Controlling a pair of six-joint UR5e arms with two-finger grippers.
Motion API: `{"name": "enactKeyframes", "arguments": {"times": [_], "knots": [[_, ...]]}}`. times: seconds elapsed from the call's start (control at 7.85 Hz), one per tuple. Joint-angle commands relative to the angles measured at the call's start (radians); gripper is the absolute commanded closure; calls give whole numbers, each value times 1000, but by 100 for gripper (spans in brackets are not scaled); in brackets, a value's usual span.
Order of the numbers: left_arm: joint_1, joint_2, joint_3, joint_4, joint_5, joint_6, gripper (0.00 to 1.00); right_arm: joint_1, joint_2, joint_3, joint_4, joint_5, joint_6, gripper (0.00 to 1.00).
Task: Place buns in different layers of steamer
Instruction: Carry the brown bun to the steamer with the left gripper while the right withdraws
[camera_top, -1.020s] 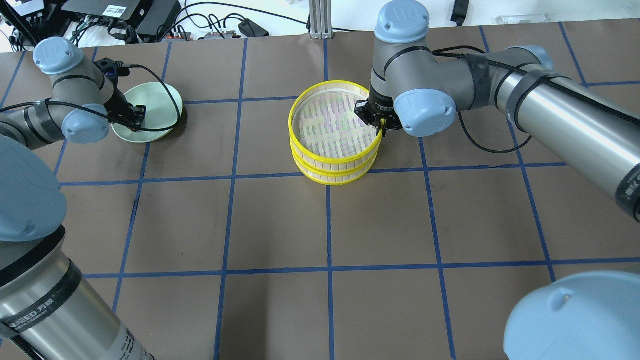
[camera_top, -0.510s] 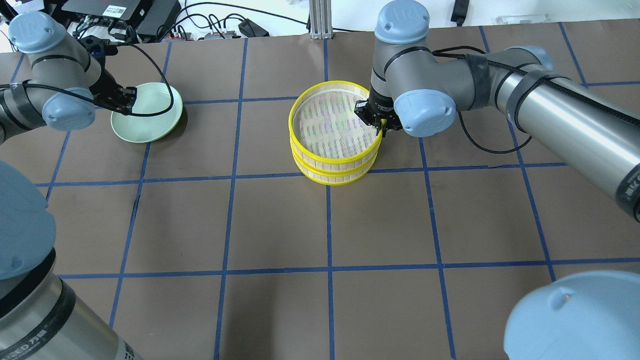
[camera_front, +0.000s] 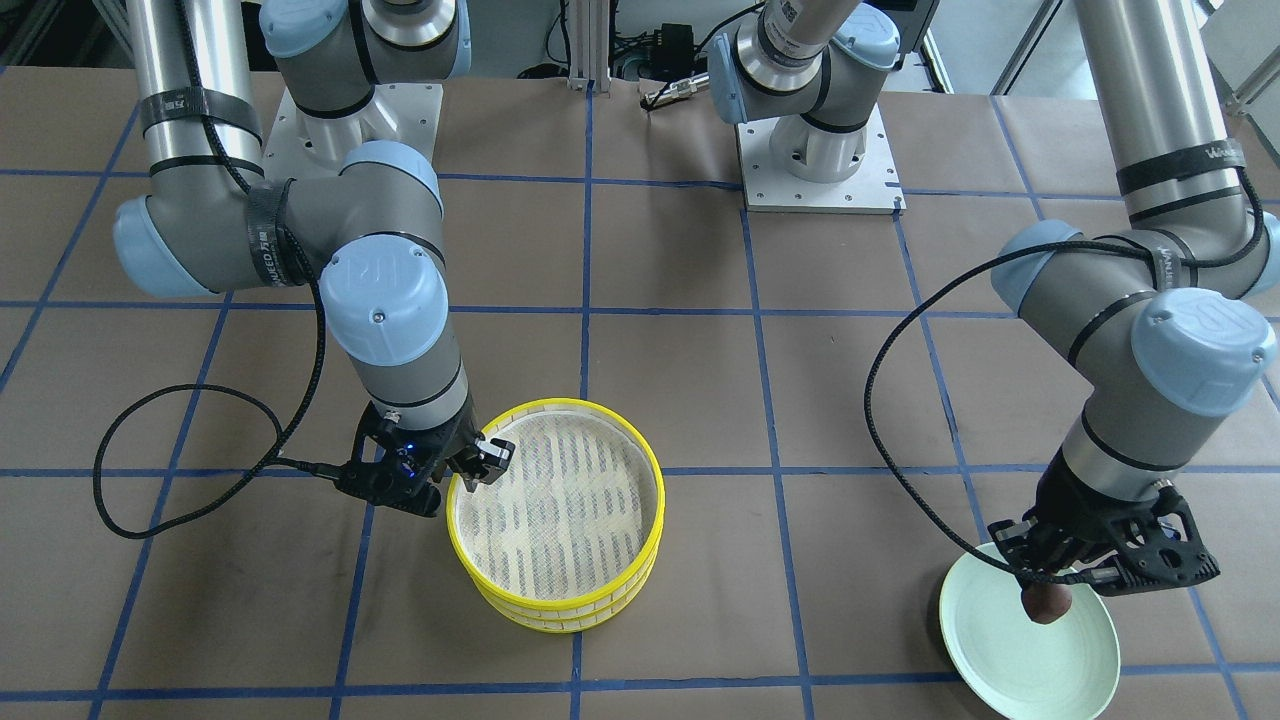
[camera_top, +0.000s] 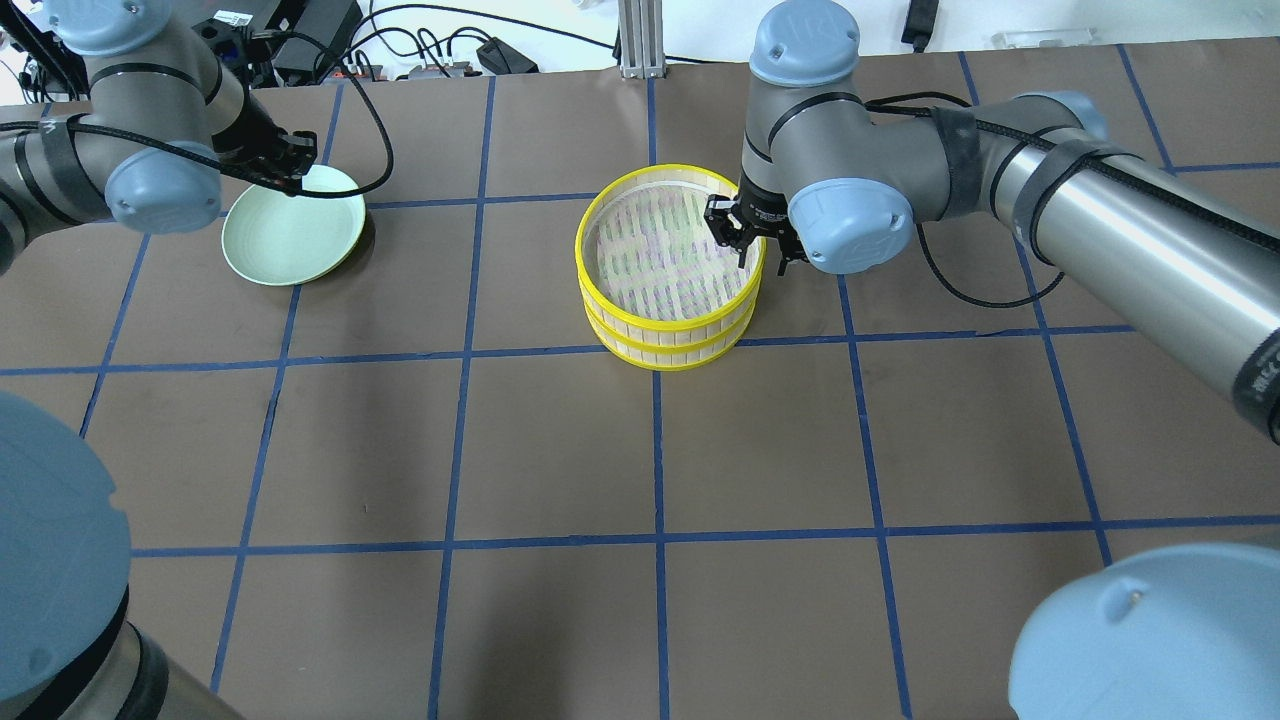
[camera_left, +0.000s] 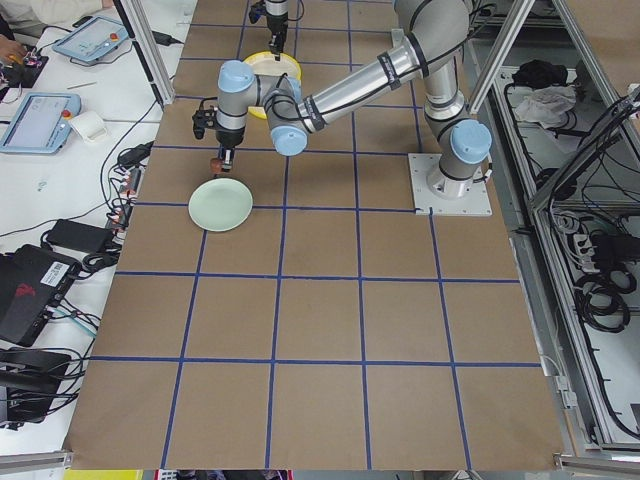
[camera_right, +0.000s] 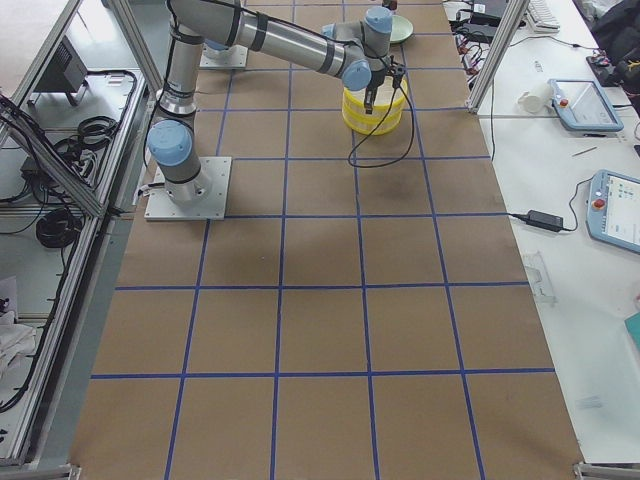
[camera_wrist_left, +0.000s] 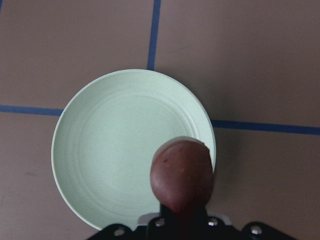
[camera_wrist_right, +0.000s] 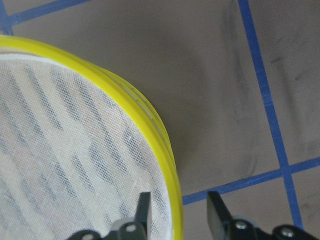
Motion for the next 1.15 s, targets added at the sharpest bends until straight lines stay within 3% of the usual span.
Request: {"name": "enactKeyframes", "arguments": {"times": [0.0,0.25,0.38,0.76,1.02], "knots": [[-75,19,0,-4,0,-112,100,-1,-8,-5,0,8,0,11],[-165,19,0,-3,-5,-262,100,-27,-49,-20,9,15,-26,0],[-229,20,2,8,-5,-360,100,-56,-94,-35,40,52,-90,0],[-410,33,12,90,-73,-568,100,-223,-294,-77,362,43,-413,0],[-528,20,12,109,-168,-620,100,-248,-394,-107,499,22,-471,0]]}}
